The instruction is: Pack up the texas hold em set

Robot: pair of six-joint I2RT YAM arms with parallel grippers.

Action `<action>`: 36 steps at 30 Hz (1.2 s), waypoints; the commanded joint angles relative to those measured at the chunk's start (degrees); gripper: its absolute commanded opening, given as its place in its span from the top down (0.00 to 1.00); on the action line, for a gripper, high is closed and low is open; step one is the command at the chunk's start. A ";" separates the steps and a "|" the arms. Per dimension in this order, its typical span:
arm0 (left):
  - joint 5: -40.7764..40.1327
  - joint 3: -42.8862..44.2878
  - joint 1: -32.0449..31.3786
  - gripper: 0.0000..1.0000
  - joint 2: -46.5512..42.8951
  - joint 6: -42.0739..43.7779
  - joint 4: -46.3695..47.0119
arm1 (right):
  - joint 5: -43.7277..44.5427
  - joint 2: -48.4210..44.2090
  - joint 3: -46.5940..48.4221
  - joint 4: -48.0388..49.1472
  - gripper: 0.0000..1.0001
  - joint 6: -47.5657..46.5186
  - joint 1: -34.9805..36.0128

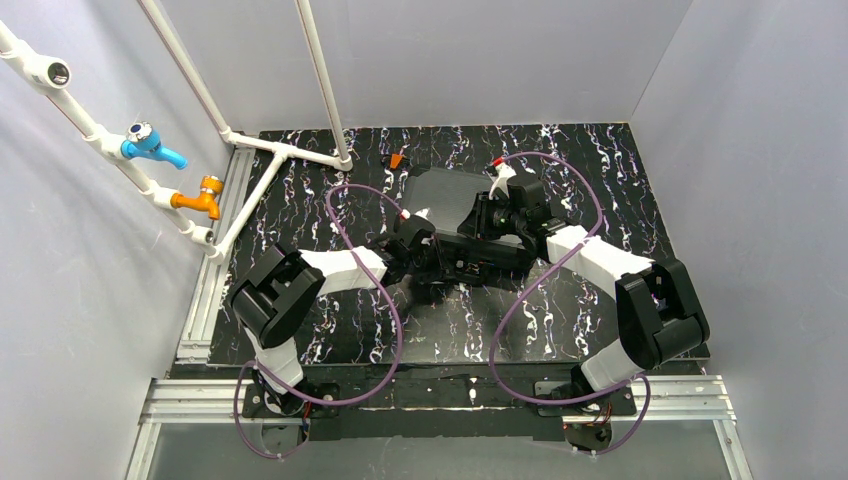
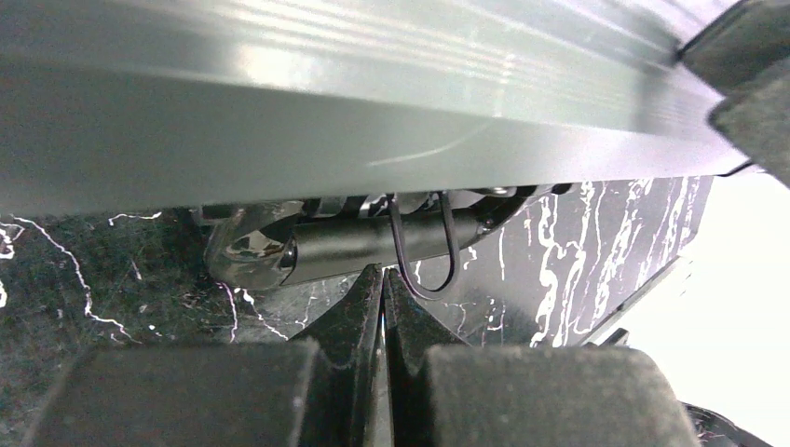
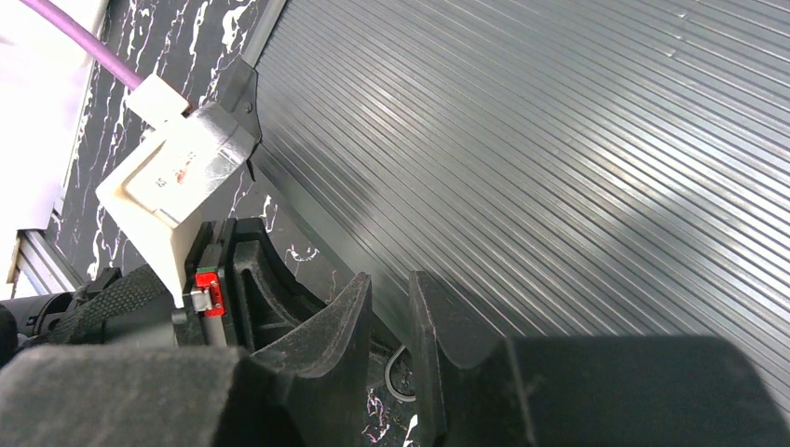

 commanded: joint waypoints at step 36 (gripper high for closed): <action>-4.70 8.65 0.27 1.00 -0.07 3.40 0.64 | 3.94 2.19 -6.92 -16.34 0.70 -3.20 -0.04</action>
